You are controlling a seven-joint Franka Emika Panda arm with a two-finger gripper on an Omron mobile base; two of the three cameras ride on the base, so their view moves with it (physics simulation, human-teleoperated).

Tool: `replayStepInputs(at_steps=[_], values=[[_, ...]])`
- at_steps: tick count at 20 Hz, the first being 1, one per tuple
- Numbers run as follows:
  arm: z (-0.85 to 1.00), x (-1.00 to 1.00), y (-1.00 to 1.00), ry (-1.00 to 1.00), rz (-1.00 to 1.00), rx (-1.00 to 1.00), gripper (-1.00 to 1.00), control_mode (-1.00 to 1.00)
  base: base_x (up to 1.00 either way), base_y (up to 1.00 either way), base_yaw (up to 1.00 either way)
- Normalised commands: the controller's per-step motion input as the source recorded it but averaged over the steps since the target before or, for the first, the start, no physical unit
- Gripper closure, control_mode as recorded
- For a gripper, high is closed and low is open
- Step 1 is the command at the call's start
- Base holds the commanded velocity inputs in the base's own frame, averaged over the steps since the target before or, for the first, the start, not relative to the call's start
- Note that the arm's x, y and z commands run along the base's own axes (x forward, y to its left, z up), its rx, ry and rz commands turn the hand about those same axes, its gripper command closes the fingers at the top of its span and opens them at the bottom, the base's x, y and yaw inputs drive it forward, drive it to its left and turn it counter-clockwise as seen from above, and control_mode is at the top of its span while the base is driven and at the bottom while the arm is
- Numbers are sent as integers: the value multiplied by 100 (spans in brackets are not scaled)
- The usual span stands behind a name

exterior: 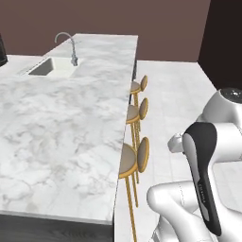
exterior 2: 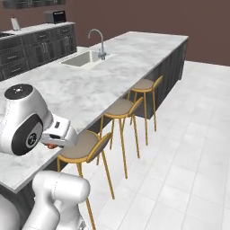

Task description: Pick sweet potato from the fridge and place it on the plate on the counter.

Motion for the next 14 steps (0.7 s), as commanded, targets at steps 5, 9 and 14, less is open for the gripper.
replayStepInputs(at_steps=[5, 9, 14], values=[[0, 0, 0, 0, 0, 0, 100, 100, -41, 91, 0], [0, 0, 0, 0, 0, 0, 100, 100, -72, 16, 2], [0, 0, 0, 0, 0, 0, 100, 100, -96, 0, 7]])
